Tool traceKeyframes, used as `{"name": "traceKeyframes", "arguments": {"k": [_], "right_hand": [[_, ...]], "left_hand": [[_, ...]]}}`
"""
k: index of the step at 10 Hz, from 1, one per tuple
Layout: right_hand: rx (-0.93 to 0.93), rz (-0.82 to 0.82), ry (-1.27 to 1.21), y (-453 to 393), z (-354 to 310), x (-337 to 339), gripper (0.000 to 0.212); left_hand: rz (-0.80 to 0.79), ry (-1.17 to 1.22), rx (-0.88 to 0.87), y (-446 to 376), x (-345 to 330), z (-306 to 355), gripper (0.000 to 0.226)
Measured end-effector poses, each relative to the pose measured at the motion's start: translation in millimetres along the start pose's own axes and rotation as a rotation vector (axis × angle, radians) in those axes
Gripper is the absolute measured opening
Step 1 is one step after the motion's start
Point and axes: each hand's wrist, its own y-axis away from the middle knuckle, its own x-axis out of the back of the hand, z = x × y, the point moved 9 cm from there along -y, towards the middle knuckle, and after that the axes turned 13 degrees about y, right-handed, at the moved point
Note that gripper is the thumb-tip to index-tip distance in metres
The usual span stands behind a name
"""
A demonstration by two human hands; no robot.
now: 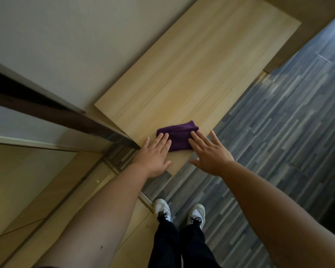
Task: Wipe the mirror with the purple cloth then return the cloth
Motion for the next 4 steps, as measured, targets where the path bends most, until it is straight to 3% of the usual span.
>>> {"name": "traceKeyframes", "arguments": {"k": [2, 4], "right_hand": [[-0.01, -0.007, -0.09, 18, 8, 55, 0.077], [-0.068, -0.118, -0.205, 40, 28, 121, 0.045]], "left_hand": [[0.067, 0.203, 0.055, 24, 50, 11, 0.058], [0.111, 0.332, 0.15, 62, 95, 18, 0.04]]}}
